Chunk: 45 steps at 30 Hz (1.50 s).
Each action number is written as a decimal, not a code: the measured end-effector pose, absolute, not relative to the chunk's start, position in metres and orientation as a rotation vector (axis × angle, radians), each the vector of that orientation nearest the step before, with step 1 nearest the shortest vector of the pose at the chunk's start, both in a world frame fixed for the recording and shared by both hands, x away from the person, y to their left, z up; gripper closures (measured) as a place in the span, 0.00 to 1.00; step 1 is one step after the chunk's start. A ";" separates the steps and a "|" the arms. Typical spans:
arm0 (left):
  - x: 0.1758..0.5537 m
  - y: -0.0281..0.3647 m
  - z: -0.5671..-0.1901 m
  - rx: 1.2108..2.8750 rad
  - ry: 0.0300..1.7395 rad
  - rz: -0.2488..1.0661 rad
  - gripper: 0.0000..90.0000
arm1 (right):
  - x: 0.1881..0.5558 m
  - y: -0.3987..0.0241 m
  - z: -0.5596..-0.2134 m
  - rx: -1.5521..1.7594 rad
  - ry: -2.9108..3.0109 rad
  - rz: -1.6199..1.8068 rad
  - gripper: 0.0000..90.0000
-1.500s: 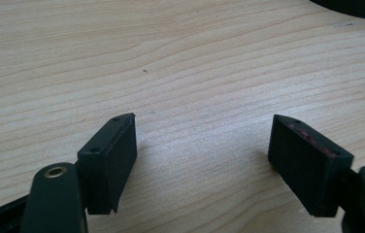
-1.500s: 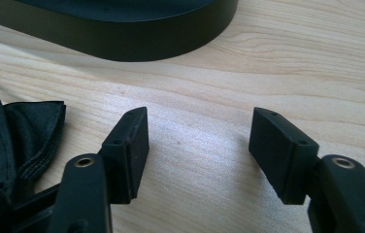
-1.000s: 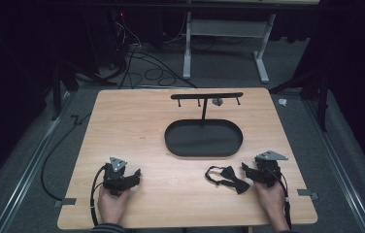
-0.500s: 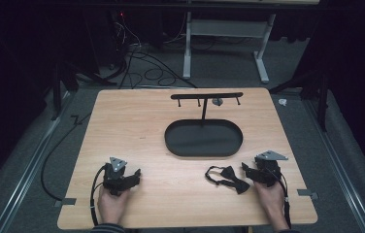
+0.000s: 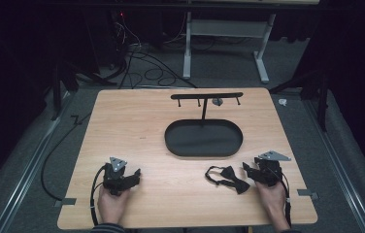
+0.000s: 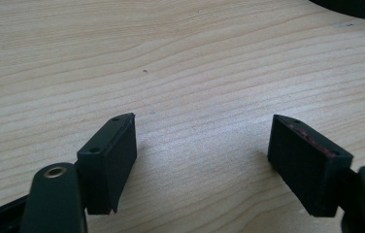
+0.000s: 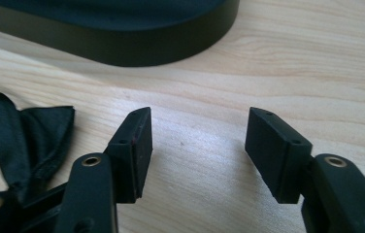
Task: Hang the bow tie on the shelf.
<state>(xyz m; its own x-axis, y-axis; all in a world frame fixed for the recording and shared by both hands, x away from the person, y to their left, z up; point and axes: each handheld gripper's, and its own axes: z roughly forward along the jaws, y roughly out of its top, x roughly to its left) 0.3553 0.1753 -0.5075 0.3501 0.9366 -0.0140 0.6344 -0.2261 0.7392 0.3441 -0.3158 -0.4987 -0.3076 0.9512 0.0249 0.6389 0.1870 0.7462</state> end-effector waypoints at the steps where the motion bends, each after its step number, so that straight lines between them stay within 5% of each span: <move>1: 0.355 0.175 -0.508 1.956 1.366 0.587 0.29 | 0.343 -0.316 -0.497 1.488 2.017 0.936 0.51; 45: 0.355 0.175 -0.508 1.957 1.365 0.587 0.29 | 0.345 -0.252 -0.470 1.313 2.232 1.152 0.63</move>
